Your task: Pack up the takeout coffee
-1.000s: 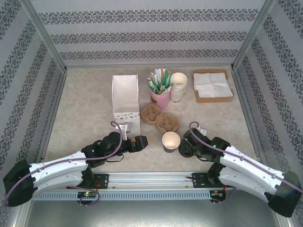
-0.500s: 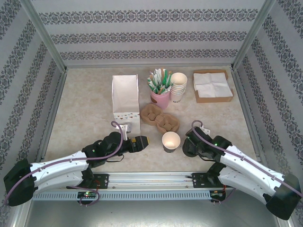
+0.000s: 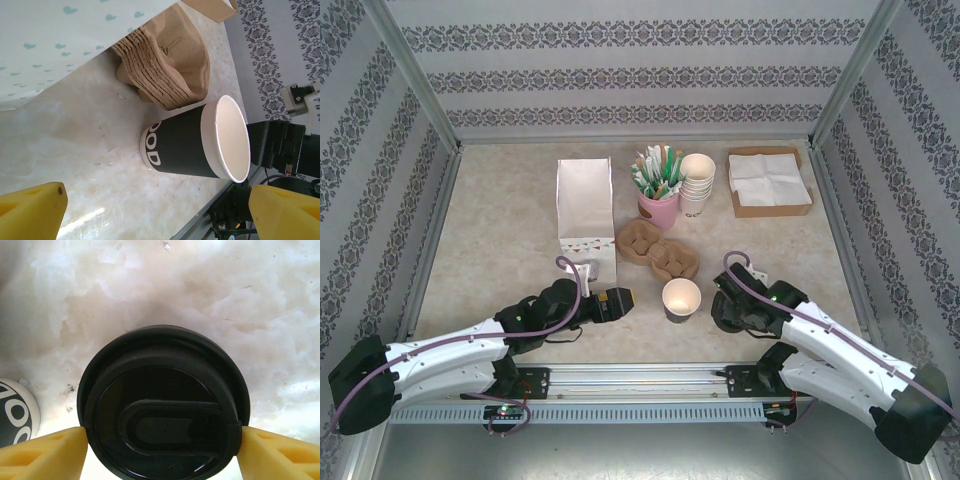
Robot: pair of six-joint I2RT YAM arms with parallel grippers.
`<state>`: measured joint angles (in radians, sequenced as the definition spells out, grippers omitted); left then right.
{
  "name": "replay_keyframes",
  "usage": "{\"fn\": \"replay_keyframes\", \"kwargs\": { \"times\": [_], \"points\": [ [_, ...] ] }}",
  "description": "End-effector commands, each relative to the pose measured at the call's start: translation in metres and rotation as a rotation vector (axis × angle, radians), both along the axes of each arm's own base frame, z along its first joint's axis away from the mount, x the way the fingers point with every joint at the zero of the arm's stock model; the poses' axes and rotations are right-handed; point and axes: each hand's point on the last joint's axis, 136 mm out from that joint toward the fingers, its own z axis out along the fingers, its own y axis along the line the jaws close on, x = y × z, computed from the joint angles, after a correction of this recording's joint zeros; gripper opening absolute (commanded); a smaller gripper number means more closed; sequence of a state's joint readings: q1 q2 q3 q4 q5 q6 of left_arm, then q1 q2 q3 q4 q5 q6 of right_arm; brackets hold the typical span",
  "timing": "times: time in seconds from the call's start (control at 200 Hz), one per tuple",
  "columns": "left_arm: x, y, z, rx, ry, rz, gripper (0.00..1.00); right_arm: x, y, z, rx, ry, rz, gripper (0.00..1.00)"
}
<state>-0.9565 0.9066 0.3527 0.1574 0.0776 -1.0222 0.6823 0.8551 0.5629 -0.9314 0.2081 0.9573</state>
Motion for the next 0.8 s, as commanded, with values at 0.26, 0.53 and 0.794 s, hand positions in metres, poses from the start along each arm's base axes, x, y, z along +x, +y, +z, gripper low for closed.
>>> {"fn": "replay_keyframes", "kwargs": {
  "times": [0.26, 0.53, 0.794],
  "points": [
    [-0.003, -0.0052, 0.0053, -0.003, -0.01, -0.02, 0.94, 0.0061, 0.0004, 0.0062, -0.014, -0.006, 0.003, 0.78],
    [-0.0027, -0.0053, 0.0056, -0.003, -0.011, -0.019, 0.94, 0.0102, -0.0007, 0.0149, -0.018, -0.032, 0.001, 0.77],
    [-0.0027, -0.0049, 0.0054, 0.0, -0.012, -0.019, 0.94, 0.0094, -0.0034, 0.0108, -0.048, -0.01, 0.001, 0.8]
  ]
}}
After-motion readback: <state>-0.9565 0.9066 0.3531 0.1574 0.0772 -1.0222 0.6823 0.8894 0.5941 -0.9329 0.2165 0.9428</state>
